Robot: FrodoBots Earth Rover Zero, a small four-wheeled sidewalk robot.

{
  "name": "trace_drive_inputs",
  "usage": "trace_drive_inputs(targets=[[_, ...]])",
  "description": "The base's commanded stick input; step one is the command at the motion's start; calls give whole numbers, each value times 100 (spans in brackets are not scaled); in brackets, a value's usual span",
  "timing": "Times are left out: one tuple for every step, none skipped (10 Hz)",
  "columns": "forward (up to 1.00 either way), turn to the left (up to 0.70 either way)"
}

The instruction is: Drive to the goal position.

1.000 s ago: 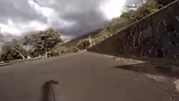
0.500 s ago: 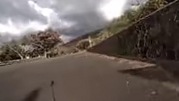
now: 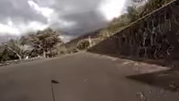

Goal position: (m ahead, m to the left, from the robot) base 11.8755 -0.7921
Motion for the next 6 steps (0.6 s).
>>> trace_drive_inputs(targets=[[100,0],[100,0],[100,0],[100,0],[100,0],[100,0]])
